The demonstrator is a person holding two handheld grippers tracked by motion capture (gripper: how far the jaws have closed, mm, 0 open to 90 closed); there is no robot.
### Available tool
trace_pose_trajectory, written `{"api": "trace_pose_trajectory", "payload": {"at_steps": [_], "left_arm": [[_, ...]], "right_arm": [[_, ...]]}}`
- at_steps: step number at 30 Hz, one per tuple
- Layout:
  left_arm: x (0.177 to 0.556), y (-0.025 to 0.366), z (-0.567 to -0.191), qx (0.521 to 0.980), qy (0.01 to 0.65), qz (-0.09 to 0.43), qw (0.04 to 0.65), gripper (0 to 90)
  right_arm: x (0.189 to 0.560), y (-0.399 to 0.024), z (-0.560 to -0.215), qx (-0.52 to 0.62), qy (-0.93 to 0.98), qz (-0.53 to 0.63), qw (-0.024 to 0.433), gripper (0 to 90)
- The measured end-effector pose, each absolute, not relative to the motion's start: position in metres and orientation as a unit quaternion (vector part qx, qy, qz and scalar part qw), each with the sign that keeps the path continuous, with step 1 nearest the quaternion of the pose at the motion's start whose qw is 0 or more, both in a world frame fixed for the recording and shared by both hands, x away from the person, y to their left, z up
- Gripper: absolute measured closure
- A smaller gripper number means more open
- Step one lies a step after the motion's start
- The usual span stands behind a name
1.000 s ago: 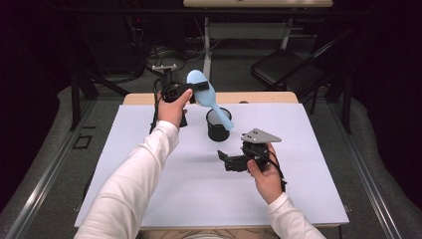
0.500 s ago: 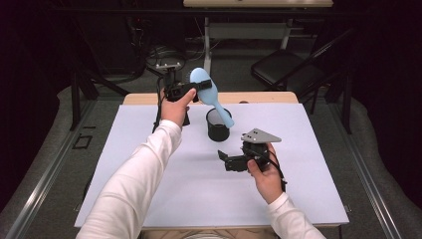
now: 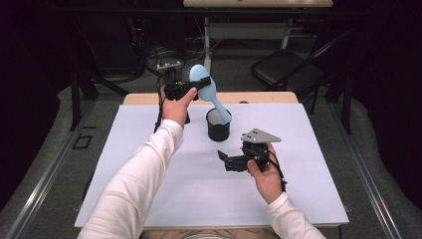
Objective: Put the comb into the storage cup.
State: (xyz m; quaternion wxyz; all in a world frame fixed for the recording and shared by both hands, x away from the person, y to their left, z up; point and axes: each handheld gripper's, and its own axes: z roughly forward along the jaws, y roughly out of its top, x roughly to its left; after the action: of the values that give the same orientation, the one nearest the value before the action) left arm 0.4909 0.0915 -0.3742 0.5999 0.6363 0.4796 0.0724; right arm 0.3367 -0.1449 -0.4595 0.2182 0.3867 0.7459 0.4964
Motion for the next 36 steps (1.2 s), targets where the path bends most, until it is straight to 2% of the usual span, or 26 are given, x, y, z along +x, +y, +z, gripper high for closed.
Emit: {"api": "trace_pose_trajectory", "payload": {"at_steps": [36], "left_arm": [[0.4988, 0.0894, -0.3805, 0.646, 0.48, 0.119, 0.581, 48.1]], "right_arm": [[0.3374, -0.1467, -0.4599, 0.387, 0.745, 0.498, 0.217, 0.0]]}}
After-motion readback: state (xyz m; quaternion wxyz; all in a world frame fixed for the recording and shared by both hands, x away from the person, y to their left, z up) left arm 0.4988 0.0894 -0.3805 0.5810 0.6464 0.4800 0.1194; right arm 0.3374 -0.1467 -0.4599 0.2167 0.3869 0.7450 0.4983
